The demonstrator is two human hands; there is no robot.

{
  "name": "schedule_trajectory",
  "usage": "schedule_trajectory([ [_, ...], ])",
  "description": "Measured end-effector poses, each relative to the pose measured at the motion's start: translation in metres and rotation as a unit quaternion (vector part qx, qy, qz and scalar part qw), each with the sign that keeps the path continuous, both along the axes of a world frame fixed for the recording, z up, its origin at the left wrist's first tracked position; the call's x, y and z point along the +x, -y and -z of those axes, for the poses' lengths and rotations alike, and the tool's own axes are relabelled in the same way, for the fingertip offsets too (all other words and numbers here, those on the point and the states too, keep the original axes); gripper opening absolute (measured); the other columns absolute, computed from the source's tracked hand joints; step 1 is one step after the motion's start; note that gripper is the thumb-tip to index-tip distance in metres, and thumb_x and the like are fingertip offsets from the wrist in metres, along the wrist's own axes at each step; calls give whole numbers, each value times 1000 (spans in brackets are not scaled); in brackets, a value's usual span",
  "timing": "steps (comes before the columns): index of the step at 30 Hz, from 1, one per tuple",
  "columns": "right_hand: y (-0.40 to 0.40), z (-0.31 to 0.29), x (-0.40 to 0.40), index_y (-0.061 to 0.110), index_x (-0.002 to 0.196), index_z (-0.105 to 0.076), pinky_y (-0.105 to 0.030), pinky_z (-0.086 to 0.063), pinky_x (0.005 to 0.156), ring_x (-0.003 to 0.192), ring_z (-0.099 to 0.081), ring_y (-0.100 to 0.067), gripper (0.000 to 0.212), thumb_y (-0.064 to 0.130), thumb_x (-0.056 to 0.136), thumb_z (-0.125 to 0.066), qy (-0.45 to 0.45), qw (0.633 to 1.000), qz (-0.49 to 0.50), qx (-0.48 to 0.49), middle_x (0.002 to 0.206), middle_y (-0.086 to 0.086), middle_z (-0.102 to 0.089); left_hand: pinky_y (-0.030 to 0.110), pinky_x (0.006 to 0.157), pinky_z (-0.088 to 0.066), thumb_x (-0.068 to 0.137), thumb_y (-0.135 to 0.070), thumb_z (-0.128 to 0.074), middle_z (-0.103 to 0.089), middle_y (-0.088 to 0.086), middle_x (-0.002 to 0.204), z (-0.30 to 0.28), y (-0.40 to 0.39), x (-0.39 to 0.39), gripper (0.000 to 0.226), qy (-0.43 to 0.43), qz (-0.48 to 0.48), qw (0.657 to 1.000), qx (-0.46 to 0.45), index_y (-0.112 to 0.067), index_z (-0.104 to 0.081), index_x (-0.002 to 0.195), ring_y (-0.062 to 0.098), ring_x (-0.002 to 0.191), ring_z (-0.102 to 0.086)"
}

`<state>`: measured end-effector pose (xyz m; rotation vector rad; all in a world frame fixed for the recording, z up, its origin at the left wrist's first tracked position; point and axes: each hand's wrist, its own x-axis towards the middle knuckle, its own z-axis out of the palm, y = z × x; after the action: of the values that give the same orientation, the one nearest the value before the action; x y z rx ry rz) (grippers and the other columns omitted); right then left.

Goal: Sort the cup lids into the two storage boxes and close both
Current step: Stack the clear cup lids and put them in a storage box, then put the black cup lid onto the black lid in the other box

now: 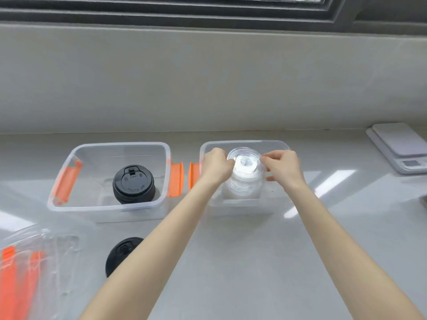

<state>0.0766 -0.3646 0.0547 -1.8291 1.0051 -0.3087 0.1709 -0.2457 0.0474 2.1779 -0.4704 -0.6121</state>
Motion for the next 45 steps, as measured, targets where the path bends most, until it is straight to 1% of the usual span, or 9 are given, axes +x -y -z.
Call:
schedule_trajectory([
  [5,0,15,5,13,103,-70,-17,-34,49,76,-58,-18,25,19,87,-52,-101,987,-34,-118,97,1,-71,26,43,-16,87,-1,-39,-28,3,56,8,11,-3,40,51,26,995,86,-13,-21,54,17,48,-22],
  [19,0,18,10,10,122,-58,-38,-48,92,114,-56,-29,39,25,89,-47,-147,976,-60,-147,123,-9,-64,27,46,-22,91,-7,-34,-33,2,64,-2,-1,-10,34,18,87,990,108,-11,-26,59,22,59,-33],
  [22,-12,4,12,10,122,-58,-36,-45,97,116,-55,-24,37,23,90,-46,-88,979,-67,-169,125,-7,-63,30,76,-42,92,-13,-37,-64,9,106,-23,-23,-12,26,22,82,996,31,-5,-60,101,31,105,-53],
  [24,-29,-8,15,11,119,-59,-30,-43,97,114,-56,-19,32,20,90,-48,-14,981,-84,-172,123,-5,-64,26,92,-41,93,-18,-42,-59,5,130,-33,-49,-16,35,12,60,998,-34,-13,-55,125,19,121,-52],
  [27,-66,-27,18,13,116,-61,-13,-43,82,100,-61,-14,28,14,90,-50,90,976,-137,-143,112,-2,-67,21,85,-45,90,-19,-51,-68,0,113,-42,-99,-24,26,-16,40,989,-142,-21,-64,112,10,108,-61],
  [32,-142,-39,4,22,105,-60,-26,-54,71,77,-69,-19,21,11,88,-55,194,949,-248,-2,86,-7,-71,4,70,-44,86,-10,-57,-71,-7,91,-30,-188,-39,18,-35,-34,979,-196,-23,-67,93,-8,80,-65],
  [35,-181,-18,-3,19,95,-63,-22,-51,67,69,-66,-17,14,8,88,-58,147,939,-307,47,80,-5,-69,8,70,-45,85,-6,-58,-69,-7,88,-8,-233,-45,17,-41,-136,974,-175,-19,-67,92,-8,75,-64],
  [41,-227,62,-8,10,114,-61,-26,-44,80,88,-57,-14,30,17,86,-58,-46,950,-290,104,98,-2,-62,26,96,-36,85,-21,-59,-56,10,133,44,-276,-60,47,-105,-267,958,-12,-7,-50,129,20,123,-51],
  [45,-241,85,-9,10,127,-50,-34,-45,88,101,-55,-19,43,21,86,-57,-97,952,-224,186,111,-4,-56,39,102,-42,84,-32,-59,-56,11,123,66,-278,-67,57,-165,-287,943,29,-4,-46,132,31,119,-53],
])
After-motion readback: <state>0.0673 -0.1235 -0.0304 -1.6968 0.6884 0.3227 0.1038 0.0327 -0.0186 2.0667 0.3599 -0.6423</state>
